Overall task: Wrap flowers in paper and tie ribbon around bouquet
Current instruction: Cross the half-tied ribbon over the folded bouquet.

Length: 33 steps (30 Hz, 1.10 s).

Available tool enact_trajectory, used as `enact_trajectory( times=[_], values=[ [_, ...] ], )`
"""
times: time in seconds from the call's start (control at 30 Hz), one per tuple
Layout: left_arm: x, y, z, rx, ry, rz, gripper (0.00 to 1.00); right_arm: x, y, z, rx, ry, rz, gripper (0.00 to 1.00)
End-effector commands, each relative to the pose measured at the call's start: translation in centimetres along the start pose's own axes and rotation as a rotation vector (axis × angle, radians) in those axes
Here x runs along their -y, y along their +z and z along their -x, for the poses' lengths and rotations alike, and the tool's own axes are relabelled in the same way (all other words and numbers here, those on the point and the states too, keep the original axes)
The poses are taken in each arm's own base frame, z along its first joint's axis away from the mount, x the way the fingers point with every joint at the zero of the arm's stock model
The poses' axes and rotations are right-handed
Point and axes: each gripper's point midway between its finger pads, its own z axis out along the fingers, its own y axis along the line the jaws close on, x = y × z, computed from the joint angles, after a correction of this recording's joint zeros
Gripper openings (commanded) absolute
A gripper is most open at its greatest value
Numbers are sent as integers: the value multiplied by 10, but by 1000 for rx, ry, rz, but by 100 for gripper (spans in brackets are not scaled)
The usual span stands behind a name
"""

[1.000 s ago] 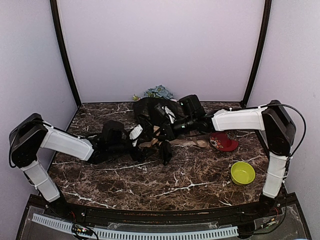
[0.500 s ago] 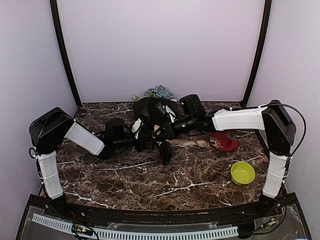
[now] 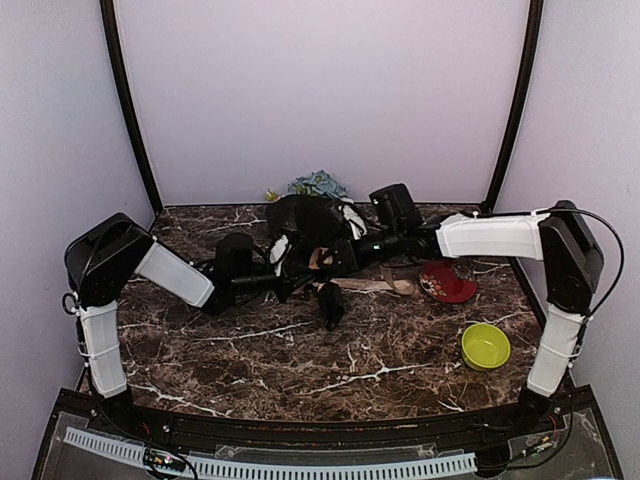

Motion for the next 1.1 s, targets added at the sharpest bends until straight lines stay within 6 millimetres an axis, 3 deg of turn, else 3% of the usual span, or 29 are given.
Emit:
enact_trajectory(
  times=[0.0,0.13,0.23,0.3,0.57,0.7,1.0,1.07],
  values=[
    [4,2,2,-7,44,17,0,55,-58,11,84,74,-286,42],
    [3,4,-2,-29,68,55,0,113,-103,6,155,228,-481,49],
    [1,4,-4,-41,75,75,0,158,-108,-31,50,365,-622,49],
    [2,4,-4,-48,82,75,0,174,-101,-47,-30,413,-646,46],
    [7,5,-6,-56,74,69,0,186,-70,-69,-126,431,-619,46],
    [8,6,-6,-62,75,63,0,192,-60,-85,-189,437,-640,39],
    [10,5,-4,-60,73,61,0,195,-57,-88,-200,444,-646,0],
    [10,4,-4,-60,72,59,0,191,-56,-83,-191,438,-626,0]
  ],
)
